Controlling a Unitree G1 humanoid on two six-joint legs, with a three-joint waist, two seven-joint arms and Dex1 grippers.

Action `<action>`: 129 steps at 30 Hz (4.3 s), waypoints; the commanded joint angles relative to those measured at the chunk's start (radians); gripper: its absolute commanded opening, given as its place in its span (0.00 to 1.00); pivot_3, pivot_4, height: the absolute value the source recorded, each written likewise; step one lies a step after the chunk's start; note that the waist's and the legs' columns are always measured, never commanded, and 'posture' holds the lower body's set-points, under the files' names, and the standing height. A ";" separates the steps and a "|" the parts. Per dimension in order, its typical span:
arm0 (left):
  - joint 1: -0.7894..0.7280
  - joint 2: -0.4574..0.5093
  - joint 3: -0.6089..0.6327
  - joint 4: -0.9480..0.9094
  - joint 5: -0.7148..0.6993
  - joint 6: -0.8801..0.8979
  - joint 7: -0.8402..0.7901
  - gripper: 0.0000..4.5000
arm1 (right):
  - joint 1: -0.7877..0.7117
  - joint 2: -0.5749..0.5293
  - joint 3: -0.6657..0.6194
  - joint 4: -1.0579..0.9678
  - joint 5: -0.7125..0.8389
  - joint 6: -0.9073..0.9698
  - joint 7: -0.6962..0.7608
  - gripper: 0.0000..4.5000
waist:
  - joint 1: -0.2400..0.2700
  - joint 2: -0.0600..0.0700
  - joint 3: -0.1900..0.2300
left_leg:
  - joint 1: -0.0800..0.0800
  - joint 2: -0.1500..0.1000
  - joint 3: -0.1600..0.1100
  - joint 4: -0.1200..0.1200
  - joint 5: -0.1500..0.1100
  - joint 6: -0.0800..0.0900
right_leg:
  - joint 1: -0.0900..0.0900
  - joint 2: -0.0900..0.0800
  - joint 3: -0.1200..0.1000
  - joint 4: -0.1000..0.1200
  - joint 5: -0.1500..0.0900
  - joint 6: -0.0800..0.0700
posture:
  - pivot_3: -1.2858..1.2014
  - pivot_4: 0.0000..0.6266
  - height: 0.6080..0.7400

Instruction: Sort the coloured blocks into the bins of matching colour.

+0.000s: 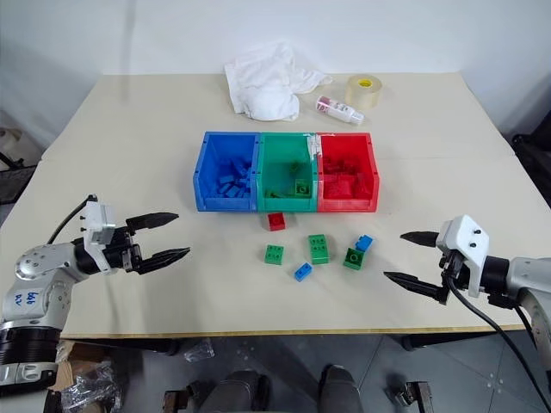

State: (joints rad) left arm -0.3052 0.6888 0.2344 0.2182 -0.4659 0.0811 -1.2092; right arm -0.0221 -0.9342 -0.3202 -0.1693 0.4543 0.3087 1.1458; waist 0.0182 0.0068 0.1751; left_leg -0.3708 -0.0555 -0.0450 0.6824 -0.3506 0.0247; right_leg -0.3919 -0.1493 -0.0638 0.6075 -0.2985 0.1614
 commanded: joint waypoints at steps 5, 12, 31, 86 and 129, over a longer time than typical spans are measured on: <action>-0.050 -0.010 -0.001 0.005 0.002 0.009 0.037 0.99 | -0.040 0.016 0.001 -0.036 0.013 -0.001 -0.038 1.00 | 0.005 0.000 0.000 | 0.000 0.000 0.000 0.001 0.000 0.000 | 0.000 0.000 0.000 0.001 0.000 0.000 | 0.52 0.24 1.00; -0.041 -0.002 -0.027 -0.001 -0.008 0.040 0.003 0.99 | 0.022 -0.012 -0.043 -0.033 0.011 0.059 -0.057 1.00 | 0.007 0.000 0.000 | 0.000 0.000 0.000 0.001 0.000 0.000 | 0.000 0.000 -0.001 0.001 0.000 0.000 | 0.52 0.24 1.00; 0.028 -0.006 -0.038 -0.061 -0.021 0.046 -0.044 0.99 | -0.060 -0.081 0.068 -0.048 -0.011 0.179 -0.001 1.00 | -0.001 0.000 0.000 | 0.000 0.001 0.000 0.000 0.000 0.000 | 0.000 0.000 0.000 0.000 0.000 0.000 | 0.52 0.24 1.00; 0.090 -0.089 -0.078 -0.123 -0.019 -0.023 0.038 1.00 | -1.150 0.564 0.467 0.936 -0.351 -0.233 -0.154 0.49 | -0.052 0.000 0.001 | -0.001 -0.001 -0.003 -0.001 0.000 -0.001 | -0.004 0.000 -0.002 0.005 0.000 0.000 | 0.52 0.24 1.00; -0.004 -0.085 -0.109 -0.036 -0.008 -0.046 -0.029 1.00 | -0.352 0.112 0.289 0.187 -0.162 0.153 -0.052 1.00 | -0.019 0.000 0.001 | 0.000 0.000 0.000 0.001 0.000 0.000 | -0.001 0.000 0.000 0.003 0.000 0.000 | 0.52 0.24 1.00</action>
State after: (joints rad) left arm -0.3227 0.5987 0.1097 0.2247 -0.4615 0.0344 -1.2436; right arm -0.3553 -0.8227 -0.0435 -0.0091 0.3164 0.4802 1.1099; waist -0.0011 0.0069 0.1764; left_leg -0.3707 -0.0557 -0.0450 0.6834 -0.3507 0.0246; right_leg -0.3932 -0.1499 -0.0639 0.6099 -0.2984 0.1611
